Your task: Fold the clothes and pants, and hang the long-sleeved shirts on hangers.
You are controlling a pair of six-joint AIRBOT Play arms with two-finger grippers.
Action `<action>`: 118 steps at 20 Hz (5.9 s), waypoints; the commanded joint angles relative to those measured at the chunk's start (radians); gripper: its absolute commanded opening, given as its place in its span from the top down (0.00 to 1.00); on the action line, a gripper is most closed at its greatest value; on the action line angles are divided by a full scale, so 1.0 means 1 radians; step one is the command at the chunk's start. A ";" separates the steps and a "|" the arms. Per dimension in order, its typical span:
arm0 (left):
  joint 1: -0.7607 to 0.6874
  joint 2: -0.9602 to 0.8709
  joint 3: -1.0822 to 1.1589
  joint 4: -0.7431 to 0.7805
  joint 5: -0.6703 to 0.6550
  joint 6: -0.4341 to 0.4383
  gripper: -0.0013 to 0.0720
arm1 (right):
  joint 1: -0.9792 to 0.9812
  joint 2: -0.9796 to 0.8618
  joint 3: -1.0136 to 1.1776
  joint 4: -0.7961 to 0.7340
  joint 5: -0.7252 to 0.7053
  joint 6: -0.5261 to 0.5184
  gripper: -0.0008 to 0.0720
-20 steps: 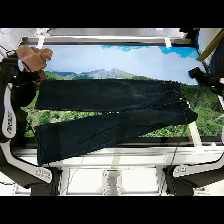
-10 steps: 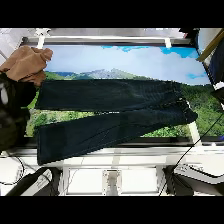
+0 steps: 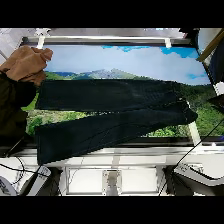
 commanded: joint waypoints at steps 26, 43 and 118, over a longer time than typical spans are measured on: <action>-0.018 -0.272 -0.086 -0.029 0.089 0.365 0.12 | -0.002 0.005 -0.002 0.031 0.069 0.044 0.23; -0.122 -0.271 0.224 -0.275 0.235 0.262 0.96 | -0.002 0.004 -0.002 0.032 0.019 0.044 0.23; 0.214 -0.121 -0.230 -0.377 0.368 0.069 0.02 | 0.034 0.047 0.001 0.293 -0.006 0.029 0.23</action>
